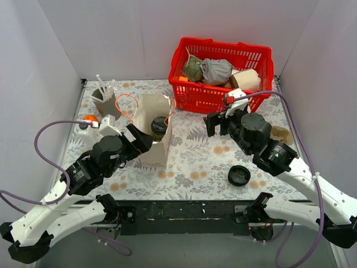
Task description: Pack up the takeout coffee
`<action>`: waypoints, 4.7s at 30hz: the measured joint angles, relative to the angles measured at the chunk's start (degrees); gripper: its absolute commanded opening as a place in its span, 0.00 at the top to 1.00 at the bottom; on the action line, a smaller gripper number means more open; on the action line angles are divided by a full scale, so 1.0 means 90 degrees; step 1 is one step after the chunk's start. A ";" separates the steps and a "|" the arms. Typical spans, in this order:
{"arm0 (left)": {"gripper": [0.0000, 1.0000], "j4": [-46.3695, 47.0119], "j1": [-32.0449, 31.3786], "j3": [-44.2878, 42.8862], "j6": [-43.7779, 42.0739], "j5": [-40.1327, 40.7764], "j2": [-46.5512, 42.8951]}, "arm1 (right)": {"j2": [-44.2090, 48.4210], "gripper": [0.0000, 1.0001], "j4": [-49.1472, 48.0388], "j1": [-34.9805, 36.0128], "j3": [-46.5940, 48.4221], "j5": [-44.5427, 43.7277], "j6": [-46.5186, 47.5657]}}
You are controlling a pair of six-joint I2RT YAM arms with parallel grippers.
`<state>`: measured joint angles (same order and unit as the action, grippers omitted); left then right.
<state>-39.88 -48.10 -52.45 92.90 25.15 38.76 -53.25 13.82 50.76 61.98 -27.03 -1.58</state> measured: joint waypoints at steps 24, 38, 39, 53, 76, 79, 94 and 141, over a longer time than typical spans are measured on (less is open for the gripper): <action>0.02 -0.1331 0.0005 -0.3393 -0.1792 0.1525 0.1559 | -0.0563 0.02 0.0641 -0.1399 0.0032 0.0236 -0.0117; 0.02 0.0192 0.3908 -0.4891 -0.3347 -0.0039 0.4461 | -0.0573 0.03 0.0248 -0.1639 -0.0515 0.0845 0.0228; 0.02 0.0250 0.4279 -0.4891 -0.3393 -0.0260 0.4651 | -0.0576 0.03 0.0211 -0.1639 -0.0522 0.0857 0.0265; 0.20 0.1124 0.7006 -0.4364 -0.4223 -0.4061 0.5668 | -0.0818 0.06 -0.0066 -0.1644 -0.0624 0.0821 0.0593; 0.81 0.1013 0.6980 -0.4223 -0.4522 -0.5141 0.6630 | -0.1183 0.07 -0.0002 -0.1644 -0.0624 0.0539 0.0833; 0.90 0.1005 0.6980 -0.4226 -0.4498 -0.5153 0.6630 | -0.1185 0.08 0.0000 -0.1644 -0.0624 0.0537 0.0845; 1.00 0.0274 0.6980 -0.5739 -0.4527 -0.4160 0.6598 | -0.1185 0.08 0.0134 -0.1644 -0.0624 0.0539 0.0865; 0.02 -0.0432 0.6824 -0.2667 -0.2552 -0.9063 0.1673 | -0.1321 0.02 0.0721 -0.1647 -0.0561 0.0299 0.0845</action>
<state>-43.77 13.32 -76.44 69.93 -56.42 53.82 -65.14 20.32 35.94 56.93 -24.34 6.02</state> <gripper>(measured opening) 0.980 0.932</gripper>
